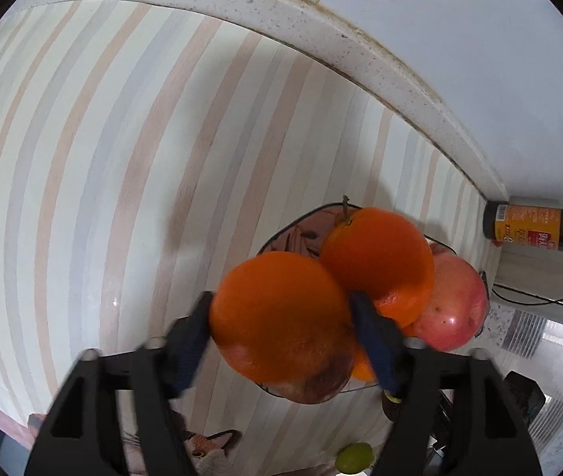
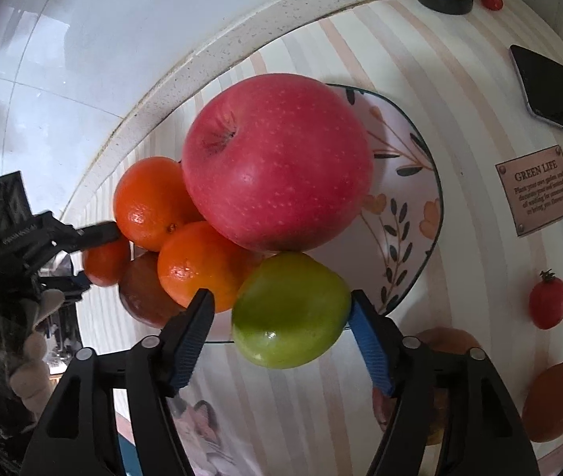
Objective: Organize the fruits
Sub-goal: 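Carry the tangerine with the left tool while the right tool carries the green apple toward the plate, then open the left tool while the right tool opens, setting both fruits on the plate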
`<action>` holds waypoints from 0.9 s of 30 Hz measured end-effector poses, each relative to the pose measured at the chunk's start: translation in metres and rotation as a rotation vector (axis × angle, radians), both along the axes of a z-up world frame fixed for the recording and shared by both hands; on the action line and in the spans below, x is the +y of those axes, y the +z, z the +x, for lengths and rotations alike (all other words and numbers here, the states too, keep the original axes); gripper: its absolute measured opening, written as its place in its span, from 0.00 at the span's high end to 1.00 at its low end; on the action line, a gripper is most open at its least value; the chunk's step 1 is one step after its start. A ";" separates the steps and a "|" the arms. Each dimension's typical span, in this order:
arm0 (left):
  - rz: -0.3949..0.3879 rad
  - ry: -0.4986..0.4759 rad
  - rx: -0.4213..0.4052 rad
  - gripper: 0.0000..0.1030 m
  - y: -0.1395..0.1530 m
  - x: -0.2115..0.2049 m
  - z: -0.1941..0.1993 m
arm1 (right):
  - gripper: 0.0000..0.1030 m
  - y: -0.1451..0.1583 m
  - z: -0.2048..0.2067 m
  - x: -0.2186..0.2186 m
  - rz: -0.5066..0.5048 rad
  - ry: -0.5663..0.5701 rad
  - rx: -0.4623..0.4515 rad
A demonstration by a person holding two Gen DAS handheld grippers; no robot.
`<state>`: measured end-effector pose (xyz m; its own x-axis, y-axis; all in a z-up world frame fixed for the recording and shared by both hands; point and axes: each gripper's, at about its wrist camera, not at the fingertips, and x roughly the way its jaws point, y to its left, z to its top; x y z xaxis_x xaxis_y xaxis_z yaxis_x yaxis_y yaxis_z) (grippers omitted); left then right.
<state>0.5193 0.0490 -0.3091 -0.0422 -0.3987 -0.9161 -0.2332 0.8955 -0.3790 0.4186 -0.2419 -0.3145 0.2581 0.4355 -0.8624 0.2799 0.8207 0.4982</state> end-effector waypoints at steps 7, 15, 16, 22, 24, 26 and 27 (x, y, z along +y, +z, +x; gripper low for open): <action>0.007 -0.007 -0.045 0.10 0.016 -0.002 -0.002 | 0.17 0.010 0.001 0.001 -0.012 0.001 -0.019; 0.227 -0.108 -0.211 0.10 0.063 -0.024 -0.026 | 0.05 0.038 0.002 0.001 -0.173 0.046 -0.042; 0.253 -0.119 -0.231 0.10 0.068 -0.026 -0.033 | 0.05 0.045 0.000 0.003 -0.215 0.064 -0.050; 0.362 -0.193 -0.325 0.10 0.089 -0.050 -0.086 | 0.05 0.074 -0.016 0.011 -0.366 0.141 -0.095; 0.378 -0.200 -0.343 0.10 0.092 -0.055 -0.101 | 0.05 0.084 -0.027 0.013 -0.387 0.155 -0.118; 0.387 -0.200 -0.360 0.10 0.097 -0.059 -0.115 | 0.05 0.095 -0.039 0.014 -0.406 0.167 -0.143; 0.386 -0.199 -0.366 0.10 0.100 -0.061 -0.120 | 0.05 0.099 -0.041 0.011 -0.410 0.168 -0.150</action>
<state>0.3997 -0.0121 -0.2089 0.2652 -0.0489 -0.9630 0.0393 0.9984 -0.0399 0.3773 -0.2312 -0.2157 0.3485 0.1132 -0.9305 0.0759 0.9860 0.1483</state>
